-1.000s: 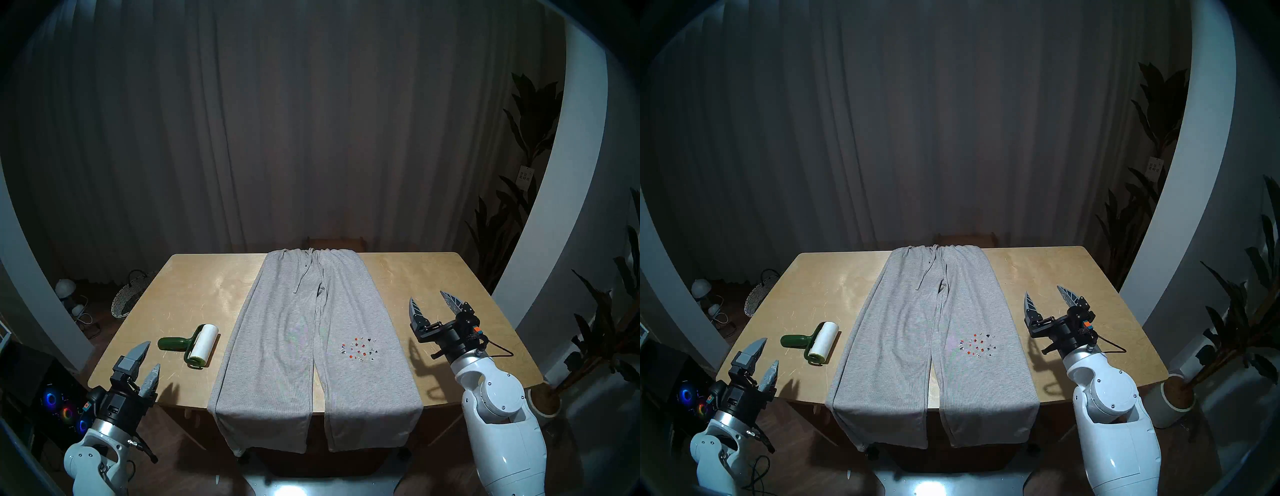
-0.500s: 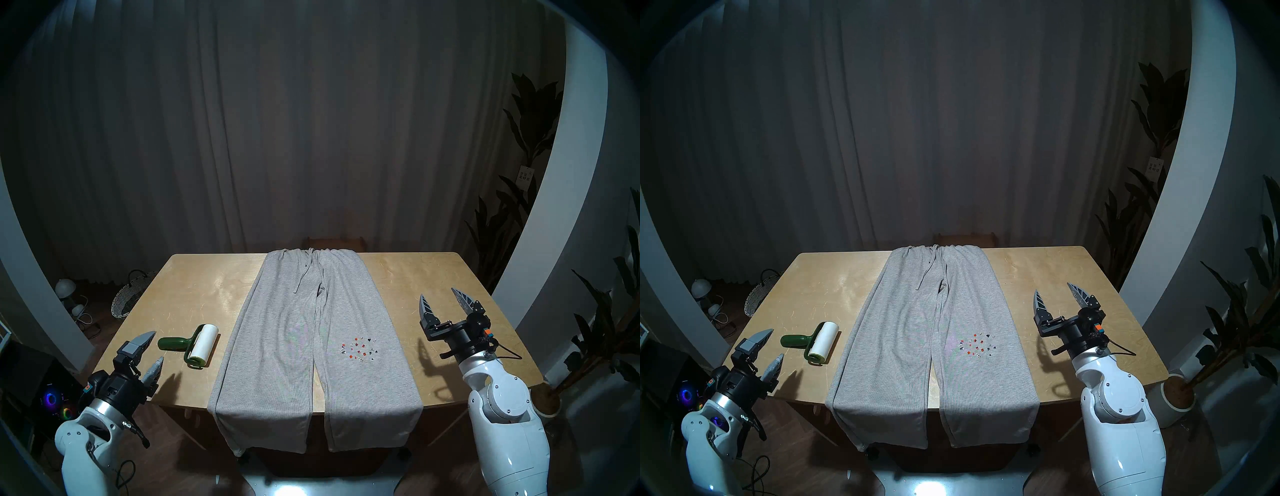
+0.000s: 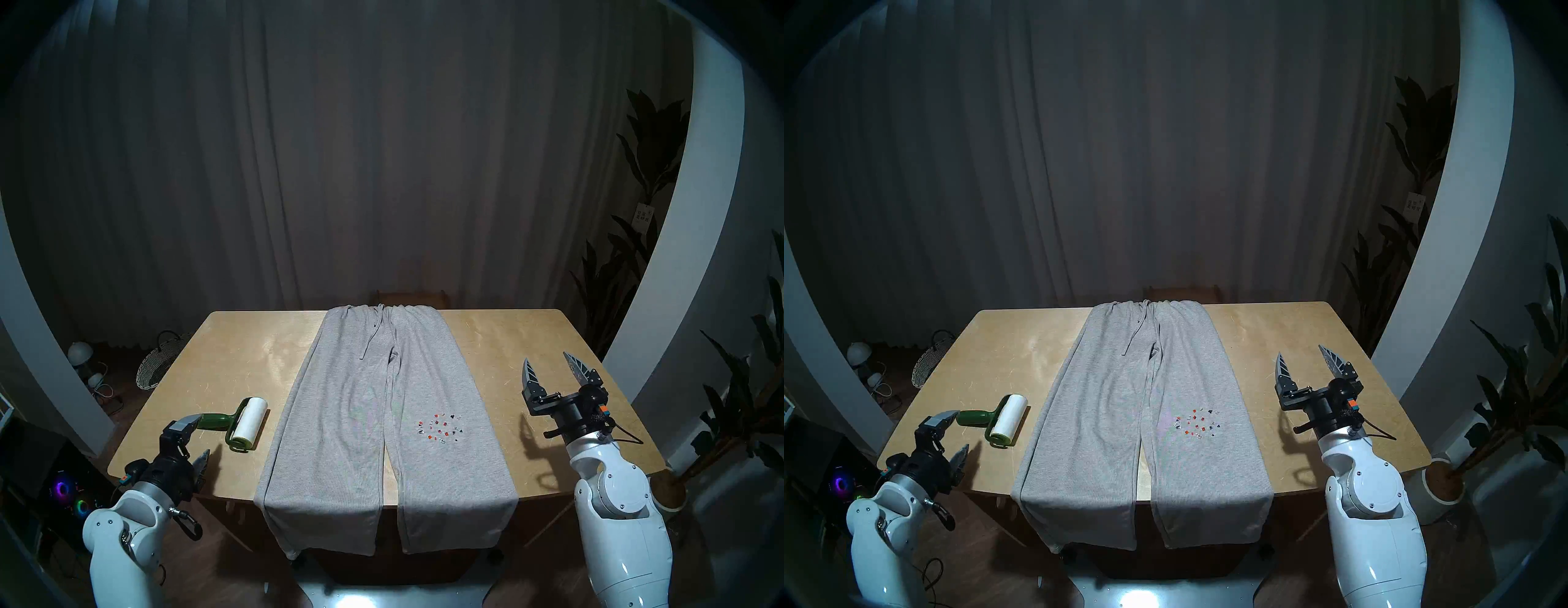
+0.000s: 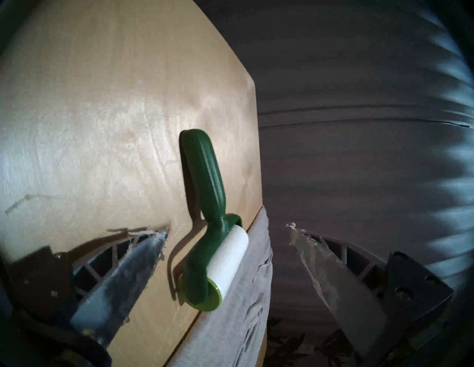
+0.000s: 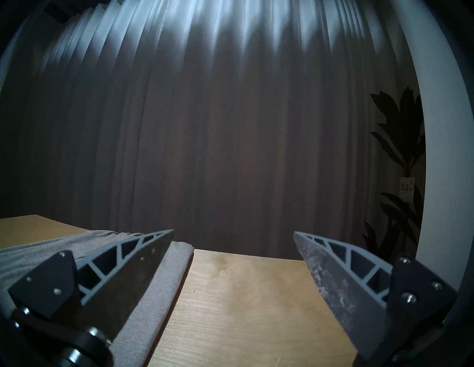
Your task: Remove lint and debris from pants with a lint roller
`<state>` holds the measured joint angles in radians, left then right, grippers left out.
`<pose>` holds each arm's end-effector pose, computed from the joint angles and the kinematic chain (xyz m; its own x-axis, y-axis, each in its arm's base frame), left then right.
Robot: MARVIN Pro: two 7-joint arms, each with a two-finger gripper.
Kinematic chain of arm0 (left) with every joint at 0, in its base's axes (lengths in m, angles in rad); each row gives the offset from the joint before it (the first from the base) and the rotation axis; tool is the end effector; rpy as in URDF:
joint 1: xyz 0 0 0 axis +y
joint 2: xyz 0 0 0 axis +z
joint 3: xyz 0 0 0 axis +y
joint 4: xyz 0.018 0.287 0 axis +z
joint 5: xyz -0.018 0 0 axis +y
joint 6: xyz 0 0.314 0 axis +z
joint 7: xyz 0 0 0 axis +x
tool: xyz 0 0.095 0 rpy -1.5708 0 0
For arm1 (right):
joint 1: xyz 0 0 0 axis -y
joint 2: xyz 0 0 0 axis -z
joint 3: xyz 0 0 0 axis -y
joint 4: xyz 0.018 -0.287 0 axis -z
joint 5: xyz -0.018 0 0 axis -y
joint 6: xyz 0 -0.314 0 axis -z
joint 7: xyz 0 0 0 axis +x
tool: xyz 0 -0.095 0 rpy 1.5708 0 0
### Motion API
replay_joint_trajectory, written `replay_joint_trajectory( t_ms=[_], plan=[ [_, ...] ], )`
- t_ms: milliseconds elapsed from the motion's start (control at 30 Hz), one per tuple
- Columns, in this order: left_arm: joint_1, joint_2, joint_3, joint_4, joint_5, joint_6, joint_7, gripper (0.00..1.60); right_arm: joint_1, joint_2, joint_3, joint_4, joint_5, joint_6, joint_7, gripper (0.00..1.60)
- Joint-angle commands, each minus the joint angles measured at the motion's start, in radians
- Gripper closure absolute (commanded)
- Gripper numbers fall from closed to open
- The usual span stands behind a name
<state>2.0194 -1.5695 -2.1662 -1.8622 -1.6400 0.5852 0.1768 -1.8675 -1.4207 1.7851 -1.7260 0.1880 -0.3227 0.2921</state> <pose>0.2383 0.1823 -0.3411 0.0322 0.9944 0.1008 0.3364 -0.1057 0.9358 0.3307 -0.0971 -0.3077 -0.2082 0.0552 0.9765 0.1005 -0.9919 0.0775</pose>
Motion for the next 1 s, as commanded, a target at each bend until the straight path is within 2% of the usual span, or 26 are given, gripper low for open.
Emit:
replay_joint_trajectory(
  t_ms=[0, 267, 900, 967],
  plan=[
    [-0.046, -0.002, 0.0, -0.036, 0.009, -0.039, 0.03, 0.0, 0.005, 0.003, 0.002, -0.02, 0.019, -0.007, 0.014, 0.0],
    [-0.065, 0.019, 0.021, -0.005, 0.009, -0.017, 0.06, 0.0, -0.008, 0.002, 0.01, -0.026, 0.047, 0.001, 0.038, 0.0],
    [-0.142, 0.046, 0.066, 0.111, 0.059, -0.065, 0.034, 0.0, -0.056, -0.045, 0.033, -0.061, 0.055, -0.006, 0.004, 0.0],
    [-0.153, 0.047, 0.069, 0.132, 0.06, -0.071, 0.025, 0.0, -0.059, -0.068, 0.033, -0.065, 0.054, -0.023, -0.017, 0.0]
  ],
)
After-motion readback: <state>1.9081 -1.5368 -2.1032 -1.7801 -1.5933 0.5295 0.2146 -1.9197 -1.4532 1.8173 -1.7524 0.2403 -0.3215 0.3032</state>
